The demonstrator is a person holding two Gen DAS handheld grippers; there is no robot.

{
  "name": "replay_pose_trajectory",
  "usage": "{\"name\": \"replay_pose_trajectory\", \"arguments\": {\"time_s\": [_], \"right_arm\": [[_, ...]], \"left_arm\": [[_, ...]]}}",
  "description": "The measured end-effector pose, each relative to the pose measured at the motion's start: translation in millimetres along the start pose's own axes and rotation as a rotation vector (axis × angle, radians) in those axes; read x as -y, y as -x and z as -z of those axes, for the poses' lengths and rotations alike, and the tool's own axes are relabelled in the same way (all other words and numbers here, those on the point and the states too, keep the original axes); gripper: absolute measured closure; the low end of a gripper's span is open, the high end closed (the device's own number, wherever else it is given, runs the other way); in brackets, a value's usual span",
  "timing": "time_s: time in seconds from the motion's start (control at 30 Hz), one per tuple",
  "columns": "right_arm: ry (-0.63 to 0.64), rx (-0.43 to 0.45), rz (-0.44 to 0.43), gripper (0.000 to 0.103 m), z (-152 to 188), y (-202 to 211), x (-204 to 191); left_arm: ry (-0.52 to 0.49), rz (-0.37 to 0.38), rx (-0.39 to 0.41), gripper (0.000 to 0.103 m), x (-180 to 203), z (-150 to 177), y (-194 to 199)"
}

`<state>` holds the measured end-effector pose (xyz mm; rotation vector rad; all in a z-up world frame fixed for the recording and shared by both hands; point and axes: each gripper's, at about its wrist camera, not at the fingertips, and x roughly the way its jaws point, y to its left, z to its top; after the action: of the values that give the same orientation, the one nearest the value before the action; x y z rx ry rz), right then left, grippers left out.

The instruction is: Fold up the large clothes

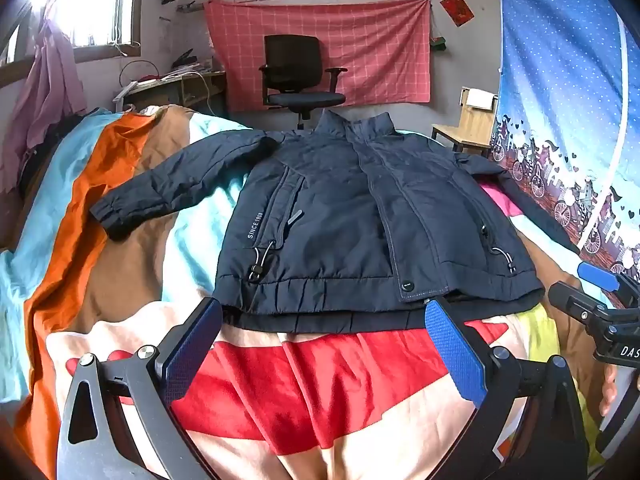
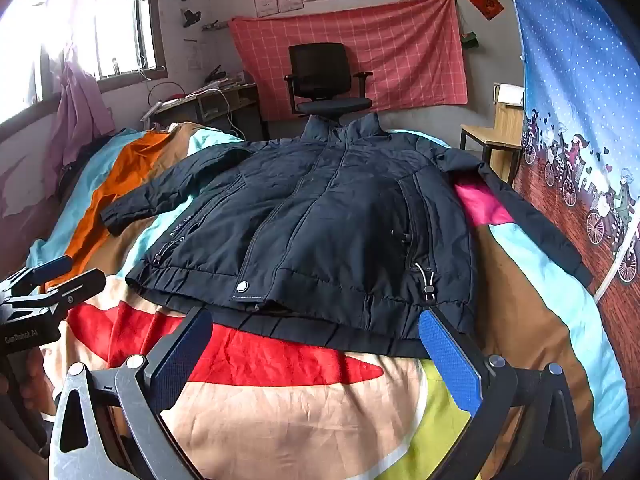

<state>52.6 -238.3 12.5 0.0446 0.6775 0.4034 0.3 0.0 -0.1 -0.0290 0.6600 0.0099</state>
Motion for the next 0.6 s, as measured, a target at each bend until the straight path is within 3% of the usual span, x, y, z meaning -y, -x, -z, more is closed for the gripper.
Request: {"name": "replay_pose_trajectory", "arguments": {"time_s": [0.6], "right_arm": [[0.0,0.002,0.002,0.0,-0.7,1.7,1.0]], "left_arm": [[0.001,0.001,0.004,0.003,0.0,0.0,0.0]]}}
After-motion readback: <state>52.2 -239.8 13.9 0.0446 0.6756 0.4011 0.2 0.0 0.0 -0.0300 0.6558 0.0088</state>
